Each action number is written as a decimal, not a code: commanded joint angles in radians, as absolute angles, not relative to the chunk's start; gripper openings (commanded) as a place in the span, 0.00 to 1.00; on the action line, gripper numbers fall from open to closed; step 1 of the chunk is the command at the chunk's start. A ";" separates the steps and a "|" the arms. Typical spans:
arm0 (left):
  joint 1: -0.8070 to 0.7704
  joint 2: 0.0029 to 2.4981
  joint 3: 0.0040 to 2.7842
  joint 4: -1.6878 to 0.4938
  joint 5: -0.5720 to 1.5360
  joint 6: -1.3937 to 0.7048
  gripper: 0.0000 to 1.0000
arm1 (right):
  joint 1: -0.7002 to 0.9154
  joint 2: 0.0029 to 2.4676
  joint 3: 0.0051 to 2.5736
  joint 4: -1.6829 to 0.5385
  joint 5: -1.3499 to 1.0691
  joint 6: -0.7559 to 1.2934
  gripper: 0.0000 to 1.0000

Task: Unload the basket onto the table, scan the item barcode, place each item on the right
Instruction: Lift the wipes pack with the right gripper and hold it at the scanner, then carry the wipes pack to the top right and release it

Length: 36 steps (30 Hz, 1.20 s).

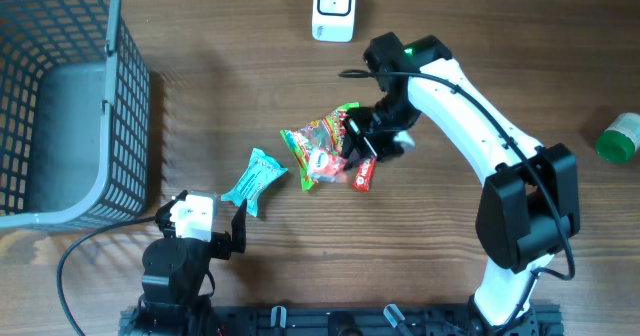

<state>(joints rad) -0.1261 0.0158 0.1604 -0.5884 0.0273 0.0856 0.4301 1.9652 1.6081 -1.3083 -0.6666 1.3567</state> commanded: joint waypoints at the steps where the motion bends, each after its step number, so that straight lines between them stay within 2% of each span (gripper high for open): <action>1: -0.132 0.016 0.154 -0.587 0.025 0.101 1.00 | 0.426 1.961 1.615 -1.138 -0.767 1.006 0.04; 3: -0.132 0.016 0.154 -0.587 0.025 0.101 1.00 | 0.426 1.961 1.615 -0.963 -0.813 0.958 0.04; 5: -0.132 0.016 0.154 -0.587 0.025 0.101 1.00 | 0.426 1.961 1.615 -0.693 -0.793 0.941 0.04; 7: -0.132 0.016 0.154 -0.587 0.025 0.101 1.00 | 0.426 1.961 1.615 -0.494 -0.691 0.929 0.04; 8: -0.132 0.016 0.154 -0.587 0.025 0.101 1.00 | 0.426 1.961 1.615 -0.446 -0.614 0.932 0.04; 10: -0.132 0.016 0.154 -0.587 0.025 0.101 1.00 | 0.425 1.962 1.615 -0.421 -0.390 1.110 0.04; 12: -0.132 0.016 0.154 -0.587 0.025 0.101 1.00 | 0.422 1.968 1.615 -0.401 -0.225 1.152 0.04; 14: -0.132 0.016 0.154 -0.587 0.025 0.101 1.00 | 0.422 1.995 1.615 -0.282 -0.072 1.084 0.04; 16: -0.132 0.016 0.154 -0.587 0.025 0.101 1.00 | 0.422 2.037 1.615 -0.119 -0.027 1.016 0.04; 21: -0.132 0.016 0.154 -0.587 0.025 0.101 1.00 | 0.397 2.203 1.615 0.221 0.143 1.026 0.05; 26: -0.132 0.016 0.154 -0.587 0.025 0.101 1.00 | 0.361 2.378 1.617 0.624 0.158 0.972 0.05; 31: -0.132 0.016 0.154 -0.587 0.025 0.101 1.00 | 0.352 2.426 1.618 0.593 0.152 1.010 0.05; 36: -0.132 0.016 0.154 -0.587 0.025 0.101 1.00 | 0.348 2.424 1.620 0.704 -0.033 1.001 0.05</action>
<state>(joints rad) -0.1261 0.0204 0.1596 -0.5892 0.0273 0.0856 0.3481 2.4153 1.6089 0.6392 0.0883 1.0008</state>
